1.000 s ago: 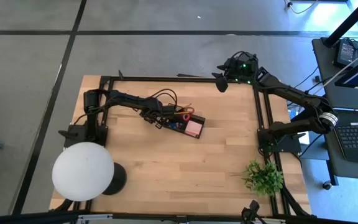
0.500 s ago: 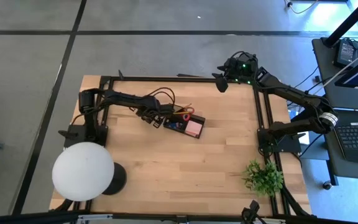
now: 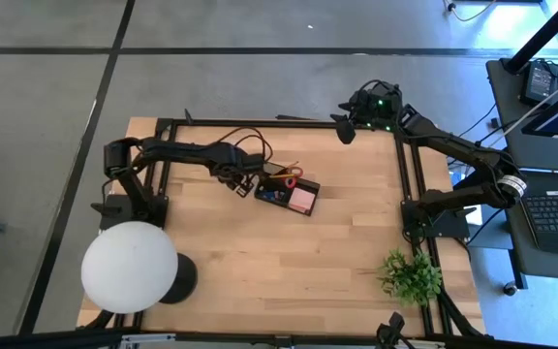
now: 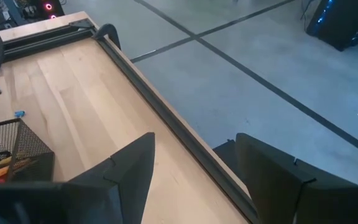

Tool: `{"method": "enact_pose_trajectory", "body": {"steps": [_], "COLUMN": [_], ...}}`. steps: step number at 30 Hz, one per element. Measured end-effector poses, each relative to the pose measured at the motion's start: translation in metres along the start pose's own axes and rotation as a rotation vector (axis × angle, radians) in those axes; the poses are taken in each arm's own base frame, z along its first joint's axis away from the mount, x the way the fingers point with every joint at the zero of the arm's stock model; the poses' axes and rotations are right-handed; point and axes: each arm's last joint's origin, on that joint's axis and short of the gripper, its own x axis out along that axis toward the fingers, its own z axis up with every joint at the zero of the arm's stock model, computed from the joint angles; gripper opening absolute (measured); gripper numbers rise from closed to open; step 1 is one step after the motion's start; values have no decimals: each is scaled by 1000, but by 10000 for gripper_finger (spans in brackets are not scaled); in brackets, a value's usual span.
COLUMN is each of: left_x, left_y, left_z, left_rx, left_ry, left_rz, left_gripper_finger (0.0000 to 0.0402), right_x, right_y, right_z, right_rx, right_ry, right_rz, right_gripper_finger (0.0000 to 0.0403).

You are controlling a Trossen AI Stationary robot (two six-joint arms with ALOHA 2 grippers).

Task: Pick and place office supplies into organizer
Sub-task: Put the blue binder clip into the desk organizer

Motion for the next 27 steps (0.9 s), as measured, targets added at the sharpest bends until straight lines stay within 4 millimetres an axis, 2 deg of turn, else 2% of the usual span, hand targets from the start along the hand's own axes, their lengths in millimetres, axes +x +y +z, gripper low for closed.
{"method": "enact_pose_trajectory", "body": {"steps": [4, 11, 19, 27], "left_x": [-1, -1, -1, -1], "left_y": [-3, -4, -4, -4], "left_z": [-2, -3, -3, -3], "left_rx": [-18, 49, 224, 349], "left_ry": [55, 86, 84, 78], "left_rz": [-77, -122, -143, -152], "left_gripper_finger": [136, 135, 136, 172], "right_x": [0, 0, 0, 0], "right_y": [0, 0, 0, 0], "right_z": [-1, -1, -1, -1], "right_rx": [0, -2, -21, 5], "right_ry": [6, 7, 7, 7], "right_rz": [1, 1, 1, 0], "right_gripper_finger": [228, 228, 228, 228]}}
